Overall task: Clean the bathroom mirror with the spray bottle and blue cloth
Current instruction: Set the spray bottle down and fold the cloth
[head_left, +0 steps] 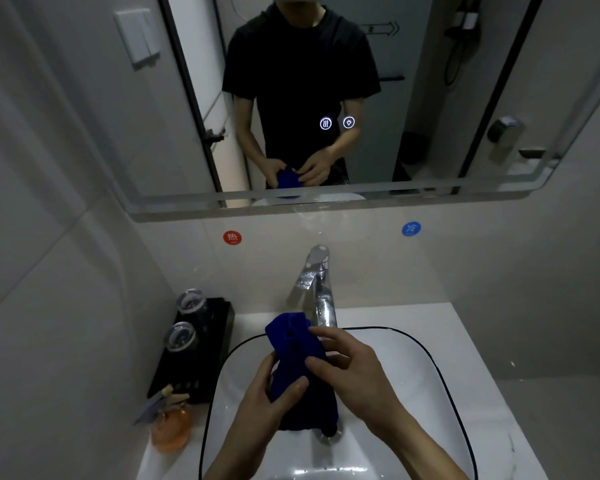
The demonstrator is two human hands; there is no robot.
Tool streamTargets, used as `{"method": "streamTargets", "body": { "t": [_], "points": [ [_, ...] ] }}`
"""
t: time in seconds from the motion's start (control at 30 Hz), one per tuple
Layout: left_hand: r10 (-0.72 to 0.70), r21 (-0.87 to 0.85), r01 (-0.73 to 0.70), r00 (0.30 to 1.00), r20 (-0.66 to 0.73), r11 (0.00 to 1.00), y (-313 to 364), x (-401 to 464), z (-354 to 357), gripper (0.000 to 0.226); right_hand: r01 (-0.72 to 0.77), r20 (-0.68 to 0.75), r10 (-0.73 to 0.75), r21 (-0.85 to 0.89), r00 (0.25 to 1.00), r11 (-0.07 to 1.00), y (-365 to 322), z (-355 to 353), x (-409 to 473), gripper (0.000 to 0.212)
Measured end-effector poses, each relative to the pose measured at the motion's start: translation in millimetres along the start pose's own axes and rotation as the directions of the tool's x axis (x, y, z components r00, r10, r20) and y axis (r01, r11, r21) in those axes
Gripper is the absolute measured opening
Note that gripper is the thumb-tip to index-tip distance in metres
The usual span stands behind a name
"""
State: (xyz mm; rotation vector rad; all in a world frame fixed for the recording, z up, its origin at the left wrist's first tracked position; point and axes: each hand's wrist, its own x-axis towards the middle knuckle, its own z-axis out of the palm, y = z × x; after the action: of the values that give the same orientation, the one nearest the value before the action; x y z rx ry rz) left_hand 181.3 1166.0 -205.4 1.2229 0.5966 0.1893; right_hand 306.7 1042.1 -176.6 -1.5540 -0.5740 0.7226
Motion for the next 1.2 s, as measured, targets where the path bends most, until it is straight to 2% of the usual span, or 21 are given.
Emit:
{"method": "streamTargets", "body": {
  "t": [0.13, 0.23, 0.33, 0.43, 0.5, 0.57, 0.73, 0.8, 0.87, 0.93, 0.97, 1.07, 1.2],
  "points": [
    [0.026, -0.051, -0.026, 1.0, -0.008, 0.998, 15.1, 4.7, -1.8, 0.047, 0.04, -0.012, -0.04, 0.065, 0.999, 0.997, -9.7, -4.3, 7.6, 0.036],
    [-0.019, -0.262, 0.009, 0.999, -0.036, 0.965, 26.6, 6.9, -5.8, 0.026, 0.026, -0.045, -0.019, 0.155, 0.999, 0.988, -18.4, -9.1, 18.0, 0.038],
    [-0.047, -0.486, 0.032, 0.999, -0.019, 0.874, 32.8, 8.2, -12.7, 0.021, -0.012, -0.049, 0.028, 0.296, 0.998, 0.955, -22.8, -16.6, 24.0, 0.036],
    [-0.046, -0.586, 0.064, 0.998, 0.046, 0.808, 37.8, 8.7, -13.8, 0.028, -0.048, -0.05, 0.074, 0.396, 0.996, 0.917, -23.7, -22.4, 24.9, 0.034],
    [-0.052, -0.548, 0.087, 0.995, 0.08, 0.832, 40.3, 7.7, -11.9, 0.027, -0.075, -0.064, 0.11, 0.405, 0.992, 0.911, -22.0, -22.5, 24.2, 0.036],
    [-0.042, -0.485, 0.051, 0.999, 0.031, 0.873, 42.5, 7.9, -11.0, 0.03, -0.098, -0.078, 0.142, 0.409, 0.987, 0.907, -18.4, -22.2, 23.3, 0.039],
    [0.116, -0.271, -0.104, 0.993, 0.026, 0.957, 56.0, 4.7, -7.8, 0.029, -0.145, 0.009, 0.153, 0.39, 0.988, 0.909, -16.9, -25.3, 21.4, 0.037],
    [0.147, -0.225, -0.138, 0.989, 0.025, 0.965, 62.5, 1.8, -5.7, 0.034, -0.105, 0.03, 0.101, 0.307, 0.994, 0.946, -20.3, -27.4, 21.6, 0.028],
    [0.176, -0.191, -0.163, 0.983, 0.054, 0.968, 65.1, 0.7, -5.8, 0.042, 0.008, -0.012, -0.008, 0.066, 1.0, 0.998, -27.1, -28.8, 22.5, 0.027],
    [0.19, -0.165, -0.174, 0.978, 0.087, 0.971, 67.0, -0.1, -4.7, 0.045, 0.142, -0.042, -0.154, -0.214, 0.987, 0.966, -36.8, -31.1, 25.6, 0.036],
    [0.191, -0.16, -0.173, 0.976, 0.101, 0.972, 66.9, -0.5, -4.1, 0.045, 0.21, 0.003, -0.219, -0.3, 0.976, 0.931, -42.3, -31.6, 27.6, 0.04],
    [0.194, -0.161, -0.17, 0.97, 0.144, 0.972, 65.4, -2.5, -2.4, 0.044, 0.314, 0.21, -0.248, -0.397, 0.946, 0.862, -58.5, -31.0, 31.5, 0.048],
    [0.19, -0.214, -0.153, 0.968, 0.166, 0.965, 64.1, -6.4, -3.8, 0.046, 0.327, 0.291, -0.208, -0.46, 0.934, 0.826, -69.0, -31.7, 37.0, 0.04]
  ]
}}
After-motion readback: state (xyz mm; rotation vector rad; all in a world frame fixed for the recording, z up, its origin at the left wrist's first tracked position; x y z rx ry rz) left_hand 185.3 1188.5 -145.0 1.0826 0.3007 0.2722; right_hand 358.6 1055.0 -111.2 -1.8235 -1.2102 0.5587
